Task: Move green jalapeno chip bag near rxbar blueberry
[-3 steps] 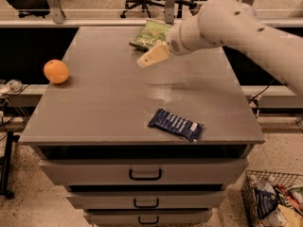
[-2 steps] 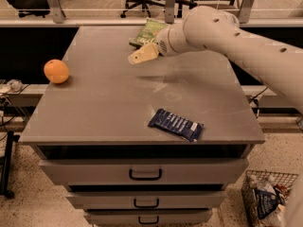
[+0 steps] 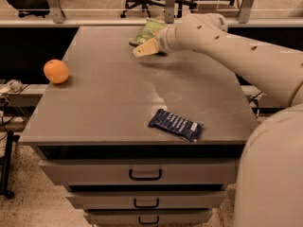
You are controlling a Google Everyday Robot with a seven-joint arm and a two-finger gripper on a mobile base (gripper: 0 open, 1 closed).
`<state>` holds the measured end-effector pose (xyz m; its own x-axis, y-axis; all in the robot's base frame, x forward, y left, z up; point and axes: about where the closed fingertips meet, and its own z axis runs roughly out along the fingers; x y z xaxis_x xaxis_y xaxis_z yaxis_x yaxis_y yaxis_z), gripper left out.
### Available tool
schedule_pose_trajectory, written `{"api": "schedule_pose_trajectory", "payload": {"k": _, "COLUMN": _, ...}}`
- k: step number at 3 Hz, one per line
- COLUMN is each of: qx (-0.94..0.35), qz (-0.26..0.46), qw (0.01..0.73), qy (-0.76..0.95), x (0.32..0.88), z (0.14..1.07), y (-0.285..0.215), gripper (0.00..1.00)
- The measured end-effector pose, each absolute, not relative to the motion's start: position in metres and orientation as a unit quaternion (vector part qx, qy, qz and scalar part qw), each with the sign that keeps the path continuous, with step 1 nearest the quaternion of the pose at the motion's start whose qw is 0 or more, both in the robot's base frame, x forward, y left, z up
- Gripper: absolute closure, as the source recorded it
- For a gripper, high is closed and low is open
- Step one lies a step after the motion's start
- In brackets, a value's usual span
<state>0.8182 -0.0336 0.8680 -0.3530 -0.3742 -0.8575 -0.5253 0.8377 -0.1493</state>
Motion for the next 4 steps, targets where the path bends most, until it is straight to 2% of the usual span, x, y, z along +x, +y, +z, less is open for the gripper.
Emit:
{"api": "schedule_pose_trajectory", "payload": {"k": 1, "qx": -0.258, "qz": 0.059, "qw": 0.498, "qy": 0.826, "x": 0.842, "z": 0.856, "y": -0.054, "gripper": 0.00}}
{"api": "schedule_pose_trajectory", "payload": {"k": 2, "qx": -0.249, "qz": 0.069, "qw": 0.492, "qy": 0.831, "x": 0.855, "z": 0.845, "y": -0.060, "gripper": 0.16}}
{"api": "schedule_pose_trajectory", "payload": {"k": 4, "qx": -0.271, "qz": 0.083, "qw": 0.508, "qy": 0.813, "x": 0.865, "z": 0.865, "y": -0.056, "gripper": 0.64}}
